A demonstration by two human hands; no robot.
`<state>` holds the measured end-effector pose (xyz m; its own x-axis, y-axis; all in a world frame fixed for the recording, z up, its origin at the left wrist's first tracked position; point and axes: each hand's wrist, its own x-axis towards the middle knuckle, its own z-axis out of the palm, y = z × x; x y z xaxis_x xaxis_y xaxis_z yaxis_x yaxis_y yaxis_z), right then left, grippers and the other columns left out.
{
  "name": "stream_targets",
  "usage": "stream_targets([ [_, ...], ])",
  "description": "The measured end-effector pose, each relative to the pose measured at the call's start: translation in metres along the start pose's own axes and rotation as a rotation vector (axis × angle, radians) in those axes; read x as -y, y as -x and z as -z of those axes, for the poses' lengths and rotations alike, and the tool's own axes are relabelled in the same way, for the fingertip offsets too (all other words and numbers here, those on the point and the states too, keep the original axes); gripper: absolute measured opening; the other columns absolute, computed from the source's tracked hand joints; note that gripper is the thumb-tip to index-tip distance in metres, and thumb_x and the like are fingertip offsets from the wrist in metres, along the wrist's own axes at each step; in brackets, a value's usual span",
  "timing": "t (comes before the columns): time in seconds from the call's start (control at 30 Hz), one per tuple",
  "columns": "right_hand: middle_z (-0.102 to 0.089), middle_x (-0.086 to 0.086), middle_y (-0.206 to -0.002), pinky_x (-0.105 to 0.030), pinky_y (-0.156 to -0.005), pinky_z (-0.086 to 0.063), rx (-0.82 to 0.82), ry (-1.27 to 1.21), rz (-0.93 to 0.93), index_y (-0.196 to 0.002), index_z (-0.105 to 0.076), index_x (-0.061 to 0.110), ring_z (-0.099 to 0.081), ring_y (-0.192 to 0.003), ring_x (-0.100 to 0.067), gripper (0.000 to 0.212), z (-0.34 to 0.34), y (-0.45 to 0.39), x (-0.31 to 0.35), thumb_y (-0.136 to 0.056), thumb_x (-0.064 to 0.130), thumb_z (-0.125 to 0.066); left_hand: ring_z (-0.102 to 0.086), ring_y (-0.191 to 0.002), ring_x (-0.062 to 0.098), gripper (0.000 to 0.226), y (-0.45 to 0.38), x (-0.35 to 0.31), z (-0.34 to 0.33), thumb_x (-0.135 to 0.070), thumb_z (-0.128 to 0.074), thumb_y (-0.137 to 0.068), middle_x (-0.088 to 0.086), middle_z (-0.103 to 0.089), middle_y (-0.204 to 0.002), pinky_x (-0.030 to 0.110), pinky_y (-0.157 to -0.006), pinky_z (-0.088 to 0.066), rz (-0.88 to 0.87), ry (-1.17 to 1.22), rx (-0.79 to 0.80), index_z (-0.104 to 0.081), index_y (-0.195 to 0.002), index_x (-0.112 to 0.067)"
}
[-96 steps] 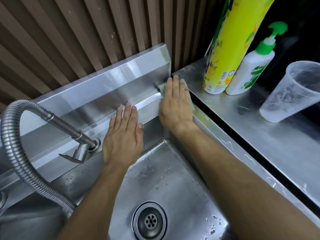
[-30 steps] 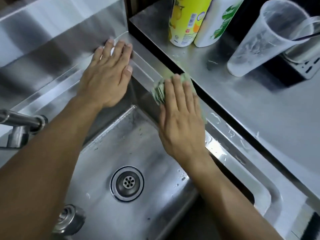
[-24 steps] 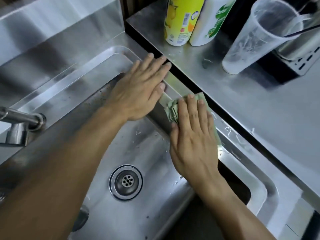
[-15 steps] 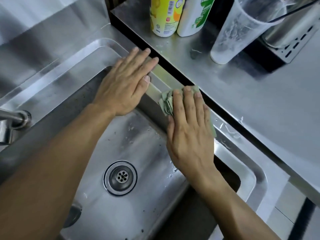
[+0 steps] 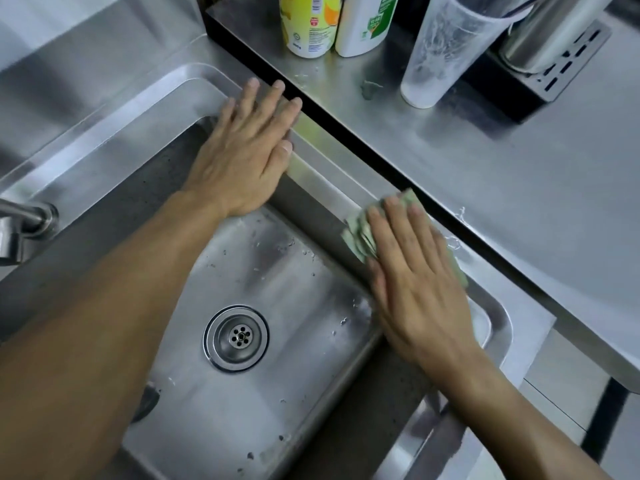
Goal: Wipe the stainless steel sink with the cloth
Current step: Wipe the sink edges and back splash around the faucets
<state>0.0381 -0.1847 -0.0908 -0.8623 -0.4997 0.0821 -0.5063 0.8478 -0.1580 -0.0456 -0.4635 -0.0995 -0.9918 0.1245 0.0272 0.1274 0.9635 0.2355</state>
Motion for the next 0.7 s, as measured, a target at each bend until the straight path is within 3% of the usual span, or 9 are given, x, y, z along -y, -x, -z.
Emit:
stream_targets([
  [0.13,-0.018,-0.011,-0.17,-0.047,-0.128,-0.016,0.029,0.038,0.044,-0.161,-0.028,0.011,-0.011,-0.159,-0.029,0.058,0.003,0.001,-0.013,-0.108,0.03,-0.041,0.001,-0.159,0.02,0.059,0.02,-0.051,-0.016,-0.037,-0.02,-0.108,0.0,-0.009,-0.172,0.043,-0.129,0.0,-0.16,0.004,-0.012,-0.014,-0.164,-0.022],
  [0.3,-0.024,-0.014,-0.168,-0.047,-0.125,-0.021,-0.002,0.045,0.039,-0.159,-0.032,0.015,-0.021,-0.156,-0.035,0.056,-0.004,-0.038,-0.005,-0.109,0.038,-0.034,-0.006,-0.159,0.018,0.058,0.022,-0.051,-0.021,-0.033,-0.024,-0.107,-0.001,-0.013,-0.172,0.038,-0.128,-0.004,-0.144,0.027,-0.058,-0.019,-0.164,-0.025],
  [0.5,-0.011,-0.01,-0.171,-0.046,-0.128,-0.014,0.06,0.064,0.017,-0.163,-0.022,0.017,-0.007,-0.159,-0.029,0.056,0.01,0.032,-0.031,-0.111,0.036,-0.031,-0.003,-0.159,0.023,0.059,0.021,-0.069,-0.018,-0.037,-0.025,-0.107,0.002,-0.011,-0.172,0.044,-0.129,-0.005,-0.109,-0.012,-0.036,-0.019,-0.163,-0.021],
  [0.7,-0.03,-0.014,-0.166,-0.048,-0.124,-0.025,0.01,0.064,0.116,-0.158,-0.035,0.014,-0.024,-0.155,-0.035,0.053,0.006,-0.014,-0.029,-0.111,0.038,-0.033,-0.01,-0.158,0.024,0.055,0.017,-0.079,-0.027,-0.033,-0.025,-0.108,0.003,-0.022,-0.17,0.044,-0.129,-0.007,-0.205,-0.008,-0.074,-0.027,-0.161,-0.018],
])
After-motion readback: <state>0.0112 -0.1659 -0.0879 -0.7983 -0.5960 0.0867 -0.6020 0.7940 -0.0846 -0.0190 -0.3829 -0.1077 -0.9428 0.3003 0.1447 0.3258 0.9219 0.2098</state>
